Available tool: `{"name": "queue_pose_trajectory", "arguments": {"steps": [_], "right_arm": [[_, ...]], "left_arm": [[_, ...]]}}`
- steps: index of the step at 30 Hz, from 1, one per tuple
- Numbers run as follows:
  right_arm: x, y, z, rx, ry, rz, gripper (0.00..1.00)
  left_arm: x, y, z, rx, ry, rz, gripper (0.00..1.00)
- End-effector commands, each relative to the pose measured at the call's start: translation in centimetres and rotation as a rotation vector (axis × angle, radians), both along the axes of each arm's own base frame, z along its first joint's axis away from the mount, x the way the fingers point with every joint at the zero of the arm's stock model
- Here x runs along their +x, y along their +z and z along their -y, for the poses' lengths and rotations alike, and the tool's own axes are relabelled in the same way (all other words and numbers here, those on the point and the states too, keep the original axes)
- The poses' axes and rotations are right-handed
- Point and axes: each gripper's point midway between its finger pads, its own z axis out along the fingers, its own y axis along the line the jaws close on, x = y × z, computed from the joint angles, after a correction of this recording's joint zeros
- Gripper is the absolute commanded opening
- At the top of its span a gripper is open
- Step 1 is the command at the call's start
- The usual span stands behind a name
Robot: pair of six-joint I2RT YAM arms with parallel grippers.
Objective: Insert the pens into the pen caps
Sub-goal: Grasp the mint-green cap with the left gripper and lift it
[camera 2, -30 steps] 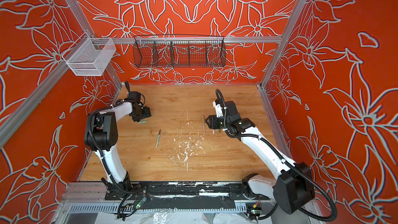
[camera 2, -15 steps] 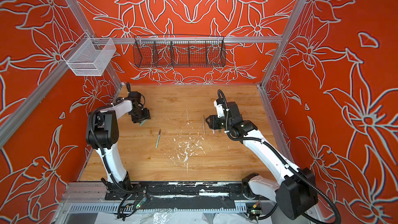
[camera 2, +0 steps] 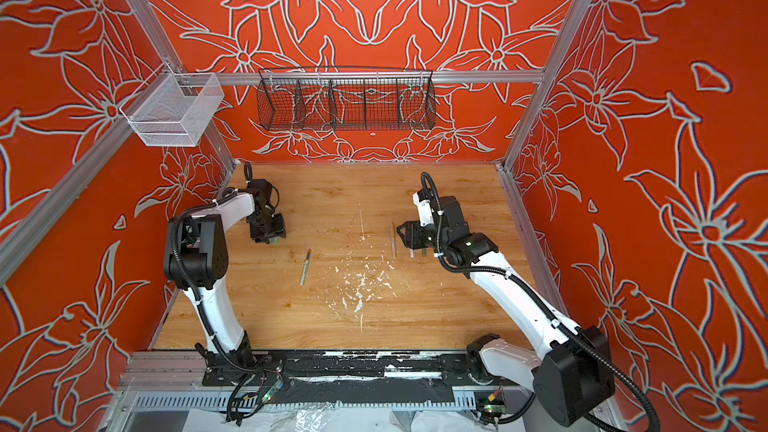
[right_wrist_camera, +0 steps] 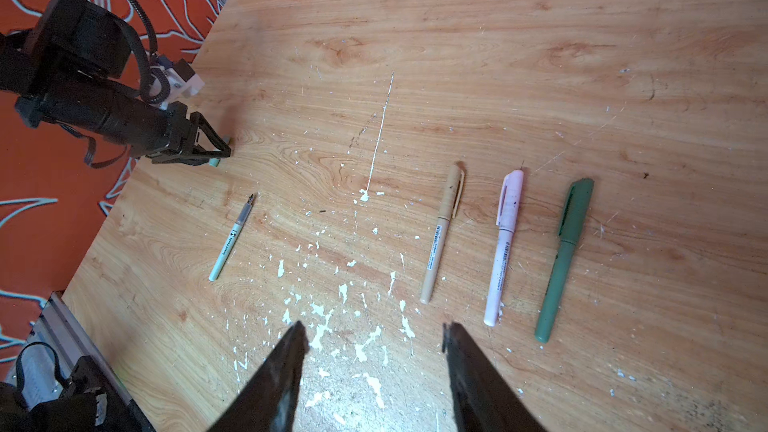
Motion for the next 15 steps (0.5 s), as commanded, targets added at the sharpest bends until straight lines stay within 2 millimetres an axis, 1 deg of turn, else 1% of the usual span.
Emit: {"name": "queue_pose_trajectory", "arguments": {"steps": [1,6,9,15], "right_arm": [[-0.3,0.1,-0.4,0.013,0.018,0.010,0.54],[-0.2,0.1,-0.3,0.011,0.013,0.012,0.52],[-0.3,0.2,-0.2,0.009,0.011,0.014,0.52],[-0.3,0.3,-0.1,0.009,0.007,0.019,0.51]], "left_arm": [[-0.5,0.7,-1.2,0.070,-0.036,-0.047,0.50],[-0.4,-0.1,-1.0,0.053,-0.068,-0.075,0.45],[-0.3,-0.8,-0.8,0.039,-0.083,-0.098,0.38],[0.0,-1.5,-0.6,0.046,-0.100,-0.124,0.33]]}}
